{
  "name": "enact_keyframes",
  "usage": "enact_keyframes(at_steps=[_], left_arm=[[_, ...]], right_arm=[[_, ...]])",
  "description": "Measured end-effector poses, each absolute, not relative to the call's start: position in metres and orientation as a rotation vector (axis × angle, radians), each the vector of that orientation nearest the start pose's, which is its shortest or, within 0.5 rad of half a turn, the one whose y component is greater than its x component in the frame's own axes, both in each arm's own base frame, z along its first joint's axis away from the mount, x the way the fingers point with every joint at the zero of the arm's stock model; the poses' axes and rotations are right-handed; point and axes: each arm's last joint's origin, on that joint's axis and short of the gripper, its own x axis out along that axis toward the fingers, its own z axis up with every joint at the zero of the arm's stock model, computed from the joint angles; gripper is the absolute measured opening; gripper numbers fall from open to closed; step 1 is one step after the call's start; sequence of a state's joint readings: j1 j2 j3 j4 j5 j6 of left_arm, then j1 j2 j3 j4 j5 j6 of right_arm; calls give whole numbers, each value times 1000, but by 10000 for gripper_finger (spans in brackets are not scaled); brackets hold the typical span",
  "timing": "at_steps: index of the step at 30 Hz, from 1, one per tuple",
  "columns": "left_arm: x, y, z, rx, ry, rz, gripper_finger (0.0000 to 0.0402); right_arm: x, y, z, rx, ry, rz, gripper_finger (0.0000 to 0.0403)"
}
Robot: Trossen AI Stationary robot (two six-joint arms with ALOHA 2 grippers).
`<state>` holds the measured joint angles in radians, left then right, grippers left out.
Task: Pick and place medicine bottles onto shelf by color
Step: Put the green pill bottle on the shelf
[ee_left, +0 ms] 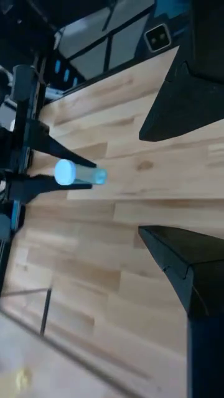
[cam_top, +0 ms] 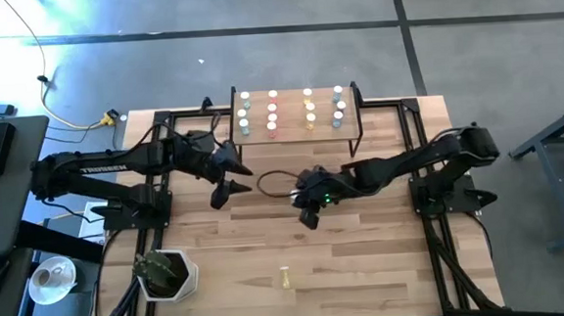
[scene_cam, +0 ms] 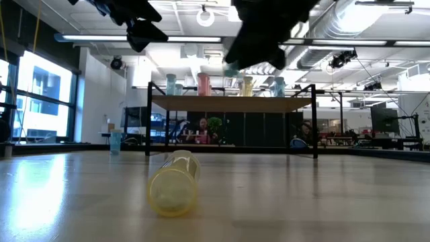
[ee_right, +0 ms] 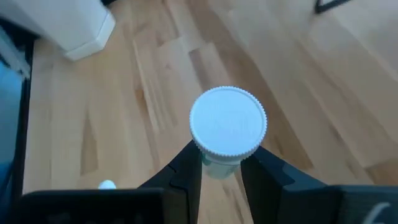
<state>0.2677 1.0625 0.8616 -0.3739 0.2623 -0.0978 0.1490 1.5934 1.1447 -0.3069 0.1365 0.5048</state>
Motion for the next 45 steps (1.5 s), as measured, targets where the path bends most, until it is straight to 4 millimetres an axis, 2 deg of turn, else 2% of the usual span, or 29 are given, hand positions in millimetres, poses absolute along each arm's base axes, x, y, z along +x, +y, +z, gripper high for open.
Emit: enact_keyframes(at_steps=[10, 17, 30, 40, 45], left_arm=[[248, 37, 275, -218, 580, -50, 225], [266, 28, 263, -205, 581, -91, 225], [285, 25, 247, -198, 582, -111, 225], [285, 26, 246, -200, 589, -106, 225], [284, 26, 245, -203, 602, -106, 204]], right_arm=[[379, 56, 241, 353, 777, -56, 83], [392, 58, 233, 352, 783, -37, 83], [399, 51, 236, 351, 717, -34, 83], [400, 51, 238, 354, 687, -27, 83], [401, 52, 238, 355, 685, -27, 83]])
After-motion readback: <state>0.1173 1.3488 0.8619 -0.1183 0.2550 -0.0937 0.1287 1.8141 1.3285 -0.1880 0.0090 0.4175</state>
